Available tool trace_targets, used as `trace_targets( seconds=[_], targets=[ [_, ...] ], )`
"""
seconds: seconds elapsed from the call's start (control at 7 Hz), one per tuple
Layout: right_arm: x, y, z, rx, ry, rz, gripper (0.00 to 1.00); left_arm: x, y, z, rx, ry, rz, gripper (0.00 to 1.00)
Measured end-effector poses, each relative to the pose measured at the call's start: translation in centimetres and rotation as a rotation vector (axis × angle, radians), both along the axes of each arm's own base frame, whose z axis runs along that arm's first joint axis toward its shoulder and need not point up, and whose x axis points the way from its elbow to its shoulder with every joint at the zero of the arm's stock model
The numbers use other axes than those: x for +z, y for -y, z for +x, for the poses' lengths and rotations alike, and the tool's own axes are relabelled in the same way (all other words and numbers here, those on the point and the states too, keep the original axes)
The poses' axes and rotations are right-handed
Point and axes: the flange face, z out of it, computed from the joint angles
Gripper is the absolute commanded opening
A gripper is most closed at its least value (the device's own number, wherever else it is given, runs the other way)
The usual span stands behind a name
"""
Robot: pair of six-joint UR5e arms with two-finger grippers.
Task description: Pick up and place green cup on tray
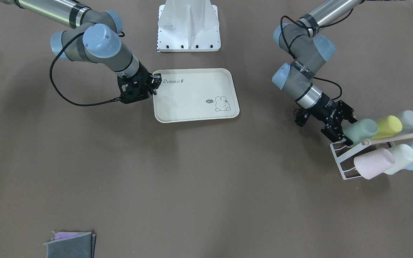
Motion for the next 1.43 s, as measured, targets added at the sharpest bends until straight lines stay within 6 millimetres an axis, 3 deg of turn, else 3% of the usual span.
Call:
trace_targets(
  seconds=[0.57,0.71,0.86,1.14,1.29,1.43],
  targets=[
    [0.3,0.6,0.4,0.083,-0.010,-0.087,0.00,0.0,0.2,-0.1,-0.004,-0.006,0.005,0.62],
    [0.4,0.7,0.3,0.094,-0.013,-0.100,0.68,-0.2,0.2,-0.1,-0.004,-0.008,0.006,0.59],
    [0.4,0.7,0.3,0.099,-0.015,-0.105,0.95,-0.3,0.2,-0.1,-0.004,-0.011,0.008,0.59],
    [0.4,0.7,0.6,0.100,-0.012,-0.108,1.00,-1.0,0.2,-0.4,-0.007,-0.023,0.017,0.59],
    [0.6,1.6,1.7,0.110,-0.016,-0.112,1.00,-1.5,0.2,-0.7,-0.009,-0.032,0.025,0.59],
    [1.2,3.5,4.2,0.120,-0.028,-0.109,1.00,-1.8,0.2,-1.0,-0.012,-0.037,0.030,0.59]
  ],
)
